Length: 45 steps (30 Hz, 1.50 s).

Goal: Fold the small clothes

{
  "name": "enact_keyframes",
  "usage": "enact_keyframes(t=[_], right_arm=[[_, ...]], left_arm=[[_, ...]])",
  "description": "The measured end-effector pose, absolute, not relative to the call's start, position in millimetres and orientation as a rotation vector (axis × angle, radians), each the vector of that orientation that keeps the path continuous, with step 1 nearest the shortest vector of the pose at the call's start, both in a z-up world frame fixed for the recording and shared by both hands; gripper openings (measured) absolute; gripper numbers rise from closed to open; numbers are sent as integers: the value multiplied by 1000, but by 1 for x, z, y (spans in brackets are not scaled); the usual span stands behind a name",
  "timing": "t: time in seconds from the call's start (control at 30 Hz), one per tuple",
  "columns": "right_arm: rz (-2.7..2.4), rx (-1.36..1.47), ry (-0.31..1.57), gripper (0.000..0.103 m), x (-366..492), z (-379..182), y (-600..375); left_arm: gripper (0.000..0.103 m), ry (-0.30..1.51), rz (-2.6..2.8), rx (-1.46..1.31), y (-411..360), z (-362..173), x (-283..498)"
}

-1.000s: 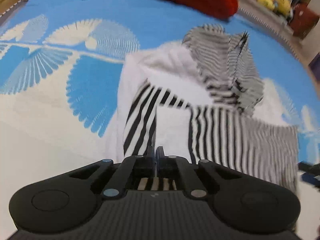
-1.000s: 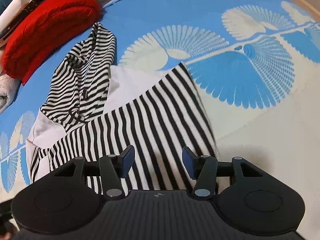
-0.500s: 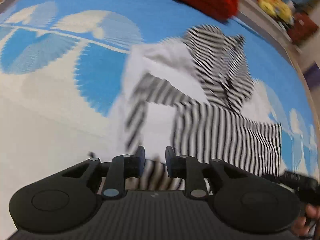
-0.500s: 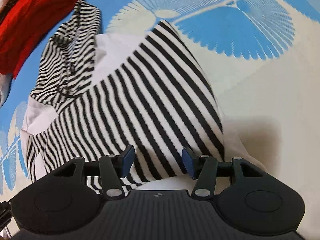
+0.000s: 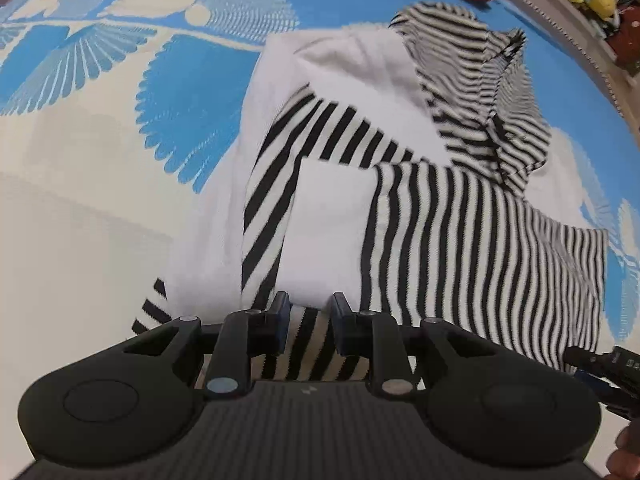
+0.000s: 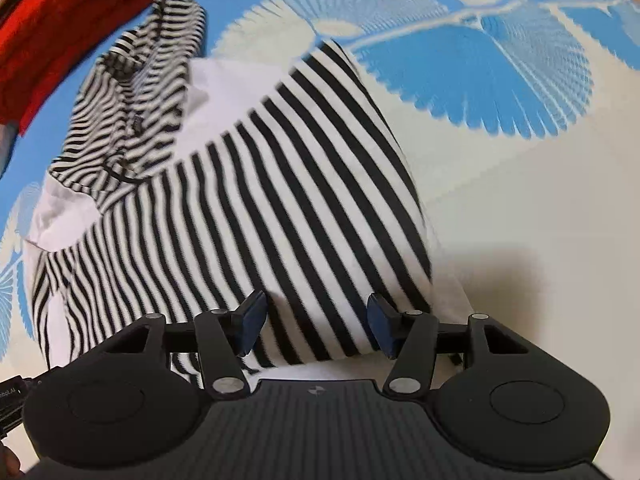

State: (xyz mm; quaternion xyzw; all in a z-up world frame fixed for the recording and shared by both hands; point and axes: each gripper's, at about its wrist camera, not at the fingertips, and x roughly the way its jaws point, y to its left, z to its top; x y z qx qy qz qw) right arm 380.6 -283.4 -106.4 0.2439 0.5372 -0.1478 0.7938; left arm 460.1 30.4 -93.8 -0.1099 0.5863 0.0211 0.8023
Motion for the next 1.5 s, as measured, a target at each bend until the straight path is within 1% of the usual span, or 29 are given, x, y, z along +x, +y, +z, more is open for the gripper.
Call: enact_keyframes(t=[0.13,0.23,0.33,0.4,0.47,0.6,0.73,0.8,1.2,1.5], right_arm=[[-291,480,1109,58,379,-89,-280],[-268,405,1060,59,378,-73,-276],[-264,330,1031,60,377,-63,-275],[-267,286,1018,60,376,-60,-275],[-266,241,1004,60,374,-57,-274],[-258,197,992,63,370,-54,-276],[-254,192,992,64,366,-52,-281],[-255,186,988,64,364,-50,-282],[-253,162,970,65,357,-42,-293],[-249,166,964,66,354,-37,-296]], left_arm=[[27,1251,56,-268,27,-89,460],[31,1212,42,-266,21,-78,460],[38,1199,39,-259,14,-73,460],[45,1198,33,-260,10,-73,461],[47,1206,21,-245,4,-74,462],[49,1196,10,-214,-5,-72,460],[50,1184,6,-178,-15,-72,459],[53,1174,3,-154,-20,-71,459],[53,1093,20,-37,-42,-65,458],[56,1038,1,35,-61,-61,455]])
